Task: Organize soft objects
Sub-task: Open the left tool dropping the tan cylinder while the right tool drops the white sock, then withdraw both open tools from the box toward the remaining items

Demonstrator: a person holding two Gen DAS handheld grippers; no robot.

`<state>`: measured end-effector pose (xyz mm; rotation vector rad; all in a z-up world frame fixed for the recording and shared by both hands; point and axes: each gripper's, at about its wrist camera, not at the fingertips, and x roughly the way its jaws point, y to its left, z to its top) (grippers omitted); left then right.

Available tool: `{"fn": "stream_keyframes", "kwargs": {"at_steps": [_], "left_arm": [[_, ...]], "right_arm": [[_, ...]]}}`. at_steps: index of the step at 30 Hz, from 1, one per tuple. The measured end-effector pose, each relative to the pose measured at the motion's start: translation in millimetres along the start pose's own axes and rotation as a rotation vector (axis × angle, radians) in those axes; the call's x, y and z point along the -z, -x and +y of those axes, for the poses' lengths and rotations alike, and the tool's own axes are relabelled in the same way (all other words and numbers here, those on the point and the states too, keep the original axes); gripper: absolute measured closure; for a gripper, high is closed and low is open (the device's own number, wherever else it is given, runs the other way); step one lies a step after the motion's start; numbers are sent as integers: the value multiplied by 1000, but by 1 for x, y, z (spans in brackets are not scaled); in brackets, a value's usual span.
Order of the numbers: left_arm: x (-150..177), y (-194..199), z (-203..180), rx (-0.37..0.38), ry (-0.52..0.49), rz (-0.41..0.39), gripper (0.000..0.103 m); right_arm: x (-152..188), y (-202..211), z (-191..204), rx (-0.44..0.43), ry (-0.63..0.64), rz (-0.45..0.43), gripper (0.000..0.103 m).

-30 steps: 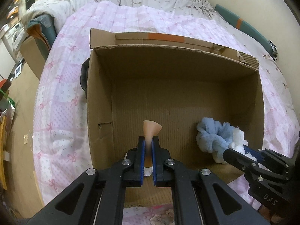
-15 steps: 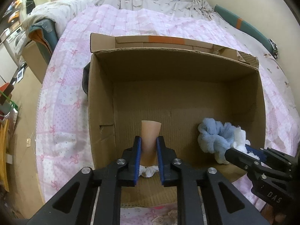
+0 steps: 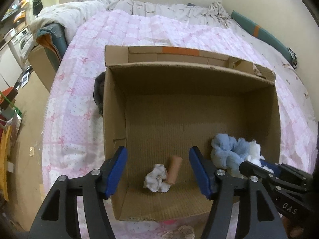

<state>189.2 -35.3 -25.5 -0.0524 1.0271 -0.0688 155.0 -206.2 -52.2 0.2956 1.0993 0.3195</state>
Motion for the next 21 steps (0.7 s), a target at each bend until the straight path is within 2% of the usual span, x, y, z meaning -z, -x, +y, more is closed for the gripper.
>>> {"fn": "stream_keyframes", "kwargs": {"at_steps": [2, 4, 6, 7, 11, 21], "left_arm": [[-2, 2, 4, 8, 23, -7, 41], [-3, 4, 8, 10, 47, -16, 41], [-4, 4, 10, 8, 56, -17, 41], [-4, 4, 10, 6, 57, -15, 41], [-3, 3, 11, 3, 59, -5, 41], [3, 12, 10, -10, 44, -19, 41]], "right_arm": [[0, 1, -3, -12, -15, -1, 69], [0, 3, -5, -30, -28, -11, 65], [-1, 9, -8, -56, -57, -35, 37], [-2, 12, -9, -65, -67, -53, 35], [-4, 19, -12, -70, -77, -86, 33], [-2, 16, -13, -55, -92, -59, 33]]}}
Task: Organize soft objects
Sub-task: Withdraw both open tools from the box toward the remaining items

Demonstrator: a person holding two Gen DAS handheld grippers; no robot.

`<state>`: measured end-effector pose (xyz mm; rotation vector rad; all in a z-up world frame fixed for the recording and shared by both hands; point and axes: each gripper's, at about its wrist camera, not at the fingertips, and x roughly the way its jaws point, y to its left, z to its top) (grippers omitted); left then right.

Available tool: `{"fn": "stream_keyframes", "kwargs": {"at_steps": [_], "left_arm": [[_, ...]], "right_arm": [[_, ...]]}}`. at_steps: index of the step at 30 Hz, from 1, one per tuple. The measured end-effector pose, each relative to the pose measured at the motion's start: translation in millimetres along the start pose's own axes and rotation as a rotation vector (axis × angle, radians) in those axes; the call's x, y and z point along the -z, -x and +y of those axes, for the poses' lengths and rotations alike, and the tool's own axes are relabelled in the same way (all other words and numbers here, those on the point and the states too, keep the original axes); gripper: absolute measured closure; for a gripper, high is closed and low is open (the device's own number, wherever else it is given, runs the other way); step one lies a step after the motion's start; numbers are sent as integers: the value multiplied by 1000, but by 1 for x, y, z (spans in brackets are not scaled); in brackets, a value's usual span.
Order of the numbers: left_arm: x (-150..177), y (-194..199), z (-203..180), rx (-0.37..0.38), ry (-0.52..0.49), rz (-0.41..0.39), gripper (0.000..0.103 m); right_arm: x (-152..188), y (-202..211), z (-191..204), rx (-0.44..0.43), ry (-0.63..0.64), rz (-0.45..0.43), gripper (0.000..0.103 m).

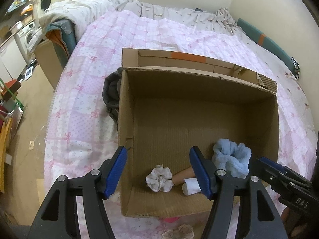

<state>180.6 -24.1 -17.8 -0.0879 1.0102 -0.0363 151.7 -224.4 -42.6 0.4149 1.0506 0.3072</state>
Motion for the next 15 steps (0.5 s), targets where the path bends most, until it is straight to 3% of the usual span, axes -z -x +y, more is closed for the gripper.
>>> {"fn": "stream_keyframes", "kwargs": {"at_steps": [9, 15], "left_arm": [[4, 33, 21, -20, 13, -41, 41], [28, 45, 38, -23, 58, -15, 41]], "right_arm": [[4, 2, 4, 20, 7, 2, 33], [10, 5, 2, 39, 3, 12, 33]]}}
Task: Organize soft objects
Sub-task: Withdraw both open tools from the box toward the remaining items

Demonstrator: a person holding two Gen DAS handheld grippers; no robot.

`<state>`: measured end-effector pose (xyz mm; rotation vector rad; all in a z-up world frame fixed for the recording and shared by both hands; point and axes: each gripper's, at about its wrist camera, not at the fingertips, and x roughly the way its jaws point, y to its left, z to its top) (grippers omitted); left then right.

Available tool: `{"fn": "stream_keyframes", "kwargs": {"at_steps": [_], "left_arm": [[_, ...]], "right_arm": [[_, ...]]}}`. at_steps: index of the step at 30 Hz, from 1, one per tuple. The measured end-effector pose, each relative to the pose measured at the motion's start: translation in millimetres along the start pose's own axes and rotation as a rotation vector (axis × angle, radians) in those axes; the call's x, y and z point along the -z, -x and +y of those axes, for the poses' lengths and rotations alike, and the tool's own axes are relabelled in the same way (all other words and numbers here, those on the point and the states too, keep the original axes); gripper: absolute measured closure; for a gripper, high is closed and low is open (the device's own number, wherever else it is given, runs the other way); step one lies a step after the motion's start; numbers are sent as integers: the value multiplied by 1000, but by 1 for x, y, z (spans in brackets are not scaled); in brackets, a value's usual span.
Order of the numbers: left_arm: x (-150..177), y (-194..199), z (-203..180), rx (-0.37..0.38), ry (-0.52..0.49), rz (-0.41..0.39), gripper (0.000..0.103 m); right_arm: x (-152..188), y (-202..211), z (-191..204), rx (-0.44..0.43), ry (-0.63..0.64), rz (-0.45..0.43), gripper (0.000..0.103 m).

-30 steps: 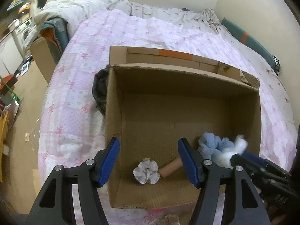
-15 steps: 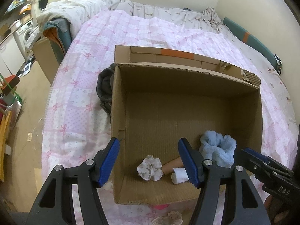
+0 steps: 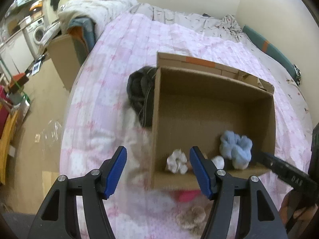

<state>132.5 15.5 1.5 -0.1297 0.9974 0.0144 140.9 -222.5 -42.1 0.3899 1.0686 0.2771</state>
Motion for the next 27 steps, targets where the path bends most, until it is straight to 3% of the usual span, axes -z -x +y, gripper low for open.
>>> {"fn": "stream_keyframes", "kwargs": {"at_steps": [7, 11, 27], "left_arm": [[22, 10, 4, -20, 3, 4, 41], [36, 8, 3, -5, -2, 45, 39], [69, 8, -16, -45, -102, 78, 39]], "right_arm": [[11, 12, 0, 24, 7, 0, 33], [19, 19, 0, 22, 15, 3, 33], [61, 20, -3, 39, 47, 103, 33]]}}
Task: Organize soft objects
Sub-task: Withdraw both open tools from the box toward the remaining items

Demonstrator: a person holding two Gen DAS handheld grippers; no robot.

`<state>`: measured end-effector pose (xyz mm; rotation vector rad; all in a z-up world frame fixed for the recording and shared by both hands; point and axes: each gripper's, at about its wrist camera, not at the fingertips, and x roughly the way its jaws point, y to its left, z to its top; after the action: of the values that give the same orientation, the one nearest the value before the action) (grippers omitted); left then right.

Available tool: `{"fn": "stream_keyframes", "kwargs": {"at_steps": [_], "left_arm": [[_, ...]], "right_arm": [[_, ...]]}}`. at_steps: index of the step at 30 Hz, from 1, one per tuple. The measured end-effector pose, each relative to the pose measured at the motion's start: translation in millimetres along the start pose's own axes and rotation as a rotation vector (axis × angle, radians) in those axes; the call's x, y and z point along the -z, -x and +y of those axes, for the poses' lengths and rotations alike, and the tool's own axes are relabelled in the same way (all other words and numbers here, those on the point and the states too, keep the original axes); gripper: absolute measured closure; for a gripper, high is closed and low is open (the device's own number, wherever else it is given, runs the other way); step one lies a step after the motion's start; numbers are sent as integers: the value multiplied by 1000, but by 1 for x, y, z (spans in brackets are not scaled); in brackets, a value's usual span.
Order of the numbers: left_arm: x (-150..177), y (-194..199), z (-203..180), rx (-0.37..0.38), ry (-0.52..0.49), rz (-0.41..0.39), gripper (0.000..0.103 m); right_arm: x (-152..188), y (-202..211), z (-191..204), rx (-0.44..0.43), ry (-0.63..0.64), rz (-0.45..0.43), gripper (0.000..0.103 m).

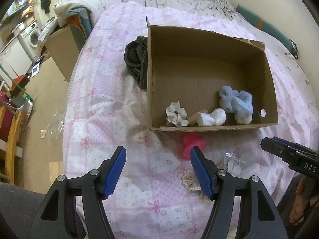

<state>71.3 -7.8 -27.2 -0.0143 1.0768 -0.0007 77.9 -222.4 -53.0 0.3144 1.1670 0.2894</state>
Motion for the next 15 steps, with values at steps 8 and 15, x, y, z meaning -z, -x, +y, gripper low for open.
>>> {"fn": "stream_keyframes", "kwargs": {"at_steps": [8, 15], "left_arm": [[3, -4, -1, -20, -6, 18, 39], [-1, -6, 4, -13, 2, 25, 39]], "right_arm": [[10, -8, 2, 18, 10, 63, 33], [11, -21, -2, 26, 7, 121, 33]]}}
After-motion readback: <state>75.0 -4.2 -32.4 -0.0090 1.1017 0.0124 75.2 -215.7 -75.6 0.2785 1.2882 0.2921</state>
